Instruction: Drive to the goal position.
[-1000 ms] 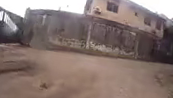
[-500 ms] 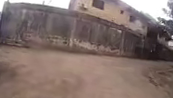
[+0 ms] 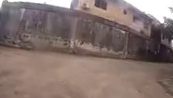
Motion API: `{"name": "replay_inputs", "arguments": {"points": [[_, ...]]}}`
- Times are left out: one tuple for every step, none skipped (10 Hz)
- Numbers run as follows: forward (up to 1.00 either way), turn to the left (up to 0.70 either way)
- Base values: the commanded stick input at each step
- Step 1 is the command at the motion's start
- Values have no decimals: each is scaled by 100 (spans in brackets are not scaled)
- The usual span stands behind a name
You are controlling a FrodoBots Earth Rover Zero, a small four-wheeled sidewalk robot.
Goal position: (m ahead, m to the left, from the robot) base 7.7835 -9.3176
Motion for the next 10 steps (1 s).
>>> {"name": "replay_inputs", "arguments": {"points": [[100, -33], [100, -24], [100, 1], [100, 7], [100, 7], [100, 7], [100, 0], [100, -23], [100, -33], [100, -33]]}}
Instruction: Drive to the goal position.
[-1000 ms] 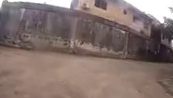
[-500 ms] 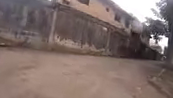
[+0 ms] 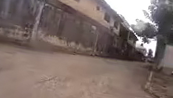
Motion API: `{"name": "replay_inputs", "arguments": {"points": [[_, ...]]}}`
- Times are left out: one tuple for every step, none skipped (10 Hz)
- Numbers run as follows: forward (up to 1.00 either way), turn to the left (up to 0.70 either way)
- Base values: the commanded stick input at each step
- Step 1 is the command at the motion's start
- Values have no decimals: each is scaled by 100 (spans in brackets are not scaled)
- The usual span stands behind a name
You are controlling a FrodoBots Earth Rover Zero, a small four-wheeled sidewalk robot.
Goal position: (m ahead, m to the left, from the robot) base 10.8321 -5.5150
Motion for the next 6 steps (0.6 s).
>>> {"name": "replay_inputs", "arguments": {"points": [[100, -33], [100, -33], [100, -33], [100, -21], [100, 4], [100, 7]]}}
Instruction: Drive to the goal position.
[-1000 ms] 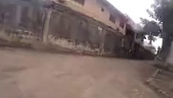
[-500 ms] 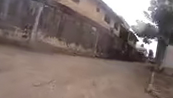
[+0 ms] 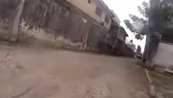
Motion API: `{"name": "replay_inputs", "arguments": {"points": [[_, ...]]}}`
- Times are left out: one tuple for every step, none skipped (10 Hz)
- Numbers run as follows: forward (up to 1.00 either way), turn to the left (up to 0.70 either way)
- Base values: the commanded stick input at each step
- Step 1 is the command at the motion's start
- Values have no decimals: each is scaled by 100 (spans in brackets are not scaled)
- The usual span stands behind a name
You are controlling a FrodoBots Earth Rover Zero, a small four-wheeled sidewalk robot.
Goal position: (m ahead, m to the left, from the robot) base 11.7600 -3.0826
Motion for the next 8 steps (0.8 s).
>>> {"name": "replay_inputs", "arguments": {"points": [[100, 7], [100, 7], [100, 7], [100, 7], [100, 7], [100, 7], [100, 7], [100, -11]]}}
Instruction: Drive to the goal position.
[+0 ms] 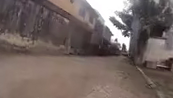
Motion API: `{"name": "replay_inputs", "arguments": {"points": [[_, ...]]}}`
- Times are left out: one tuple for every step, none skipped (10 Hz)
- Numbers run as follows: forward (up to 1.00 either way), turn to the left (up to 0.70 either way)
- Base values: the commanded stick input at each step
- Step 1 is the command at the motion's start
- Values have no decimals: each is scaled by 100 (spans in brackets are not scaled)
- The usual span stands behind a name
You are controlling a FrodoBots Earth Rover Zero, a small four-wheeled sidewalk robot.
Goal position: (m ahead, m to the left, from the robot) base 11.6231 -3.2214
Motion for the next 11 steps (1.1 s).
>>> {"name": "replay_inputs", "arguments": {"points": [[100, -29], [100, -33], [100, -33], [100, -33], [100, -24], [100, 1], [100, 7], [100, 7], [100, 7], [100, 7], [100, 7]]}}
